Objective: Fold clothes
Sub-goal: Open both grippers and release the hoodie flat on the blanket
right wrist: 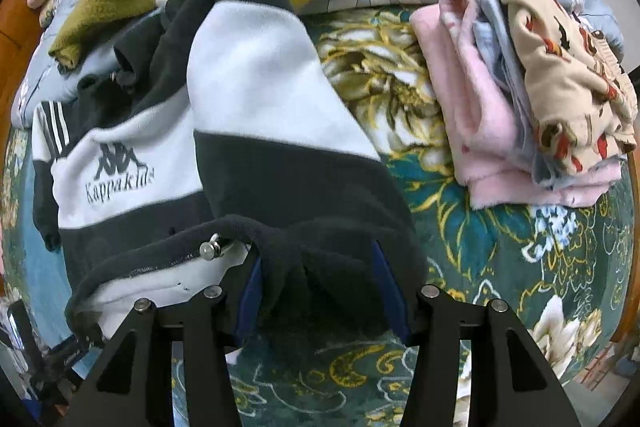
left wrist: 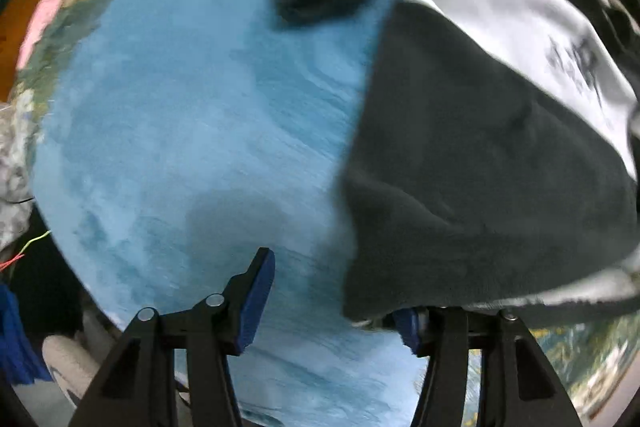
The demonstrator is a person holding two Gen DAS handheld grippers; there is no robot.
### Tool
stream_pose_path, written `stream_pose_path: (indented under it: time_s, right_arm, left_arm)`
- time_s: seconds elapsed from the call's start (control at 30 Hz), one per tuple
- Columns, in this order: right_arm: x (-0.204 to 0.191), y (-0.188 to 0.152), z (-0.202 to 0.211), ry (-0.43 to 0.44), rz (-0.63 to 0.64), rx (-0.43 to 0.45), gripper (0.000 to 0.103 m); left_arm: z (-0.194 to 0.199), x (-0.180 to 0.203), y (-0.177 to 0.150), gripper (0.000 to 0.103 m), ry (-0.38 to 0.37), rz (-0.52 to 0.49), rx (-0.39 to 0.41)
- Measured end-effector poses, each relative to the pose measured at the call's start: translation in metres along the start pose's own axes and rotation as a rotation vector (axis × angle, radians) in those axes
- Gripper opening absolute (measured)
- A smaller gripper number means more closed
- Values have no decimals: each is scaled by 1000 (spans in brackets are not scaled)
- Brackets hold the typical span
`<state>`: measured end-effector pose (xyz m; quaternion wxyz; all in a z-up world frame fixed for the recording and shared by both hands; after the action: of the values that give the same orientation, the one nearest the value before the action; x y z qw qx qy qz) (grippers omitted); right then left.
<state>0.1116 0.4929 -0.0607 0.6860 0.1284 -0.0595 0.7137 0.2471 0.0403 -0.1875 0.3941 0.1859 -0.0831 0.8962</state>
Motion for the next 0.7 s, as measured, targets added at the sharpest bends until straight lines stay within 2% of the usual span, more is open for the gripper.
stream_pose_path:
  time_s: [0.17, 0.3, 0.37, 0.5, 0.57, 0.7]
  right_arm:
    - [2, -24, -1, -33, 29, -20, 54]
    - [11, -44, 12, -110, -11, 21, 54]
    - [16, -53, 23, -139, -41, 41, 54]
    - [21, -74, 47, -165, -94, 73, 54]
    - [21, -85, 58, -150, -137, 61, 54]
    - [13, -117, 65, -140, -163, 16, 54]
  left_arm:
    - [29, -4, 23, 50, 54, -62, 73]
    - [55, -2, 39, 45, 92, -131, 121]
    - [68, 0, 57, 45, 102, -160, 150]
    - [104, 19, 25, 45, 149, -258, 207]
    - [110, 5, 19, 45, 162, -276, 196]
    - [107, -4, -9, 45, 168, -337, 106]
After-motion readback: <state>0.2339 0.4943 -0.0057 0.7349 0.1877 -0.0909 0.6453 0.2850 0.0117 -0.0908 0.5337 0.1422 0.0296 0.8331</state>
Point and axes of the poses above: each gripper's, at about its wrist camera, not at the fingertips, and z roughly against the way its jaws point, x to its right, y to its top, the point moved 2 cm from there along -z, roughly the way its jaws point, and after that the axes turned 10 degrees about -y, right-handed, at the moved point
